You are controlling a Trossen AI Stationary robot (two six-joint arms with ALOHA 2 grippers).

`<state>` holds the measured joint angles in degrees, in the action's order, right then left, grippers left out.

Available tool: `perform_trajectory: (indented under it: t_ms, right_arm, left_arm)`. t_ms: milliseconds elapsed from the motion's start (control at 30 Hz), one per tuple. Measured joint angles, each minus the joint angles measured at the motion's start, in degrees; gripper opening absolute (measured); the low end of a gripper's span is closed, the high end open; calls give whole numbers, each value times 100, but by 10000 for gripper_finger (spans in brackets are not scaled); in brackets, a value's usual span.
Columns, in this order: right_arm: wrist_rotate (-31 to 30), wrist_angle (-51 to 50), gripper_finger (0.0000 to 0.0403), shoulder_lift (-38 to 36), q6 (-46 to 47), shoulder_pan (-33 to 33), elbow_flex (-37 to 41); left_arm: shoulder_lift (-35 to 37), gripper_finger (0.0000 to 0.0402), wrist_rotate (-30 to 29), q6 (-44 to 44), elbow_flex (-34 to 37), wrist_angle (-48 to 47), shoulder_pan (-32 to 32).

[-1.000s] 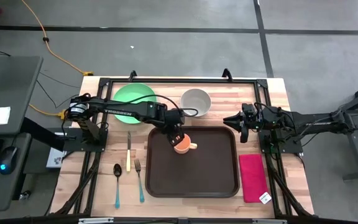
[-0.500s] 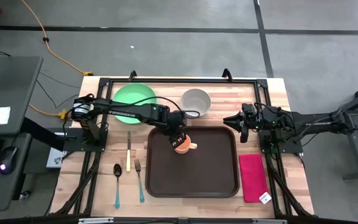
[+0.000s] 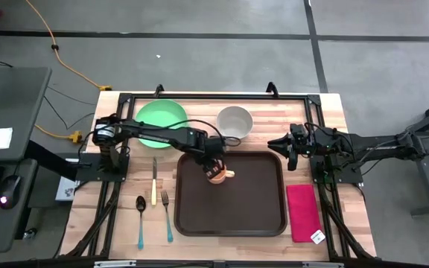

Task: Set up tray
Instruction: Put the yellow mug on the brown tray

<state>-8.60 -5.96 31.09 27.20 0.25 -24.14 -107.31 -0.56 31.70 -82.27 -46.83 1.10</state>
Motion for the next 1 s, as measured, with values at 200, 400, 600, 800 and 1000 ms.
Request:
perform_trajectory:
  t_ms: [200,400,600,800,1000]
  right_arm:
    - [0,-27,58,7,0,0,0]
    - [0,-41,57,4,-2,0,0]
    - [0,-41,59,4,-2,1,0]
    - [0,-46,57,4,-3,0,0]
    - [0,-48,60,4,-10,0,0]
  left_arm:
    - [-32,213,146,4,-21,71,0]
    - [-30,180,146,7,-19,50,2]
    - [-30,133,119,13,-19,69,2]
    - [-30,83,105,11,-19,72,4]
    - [-30,34,97,17,-16,75,4]
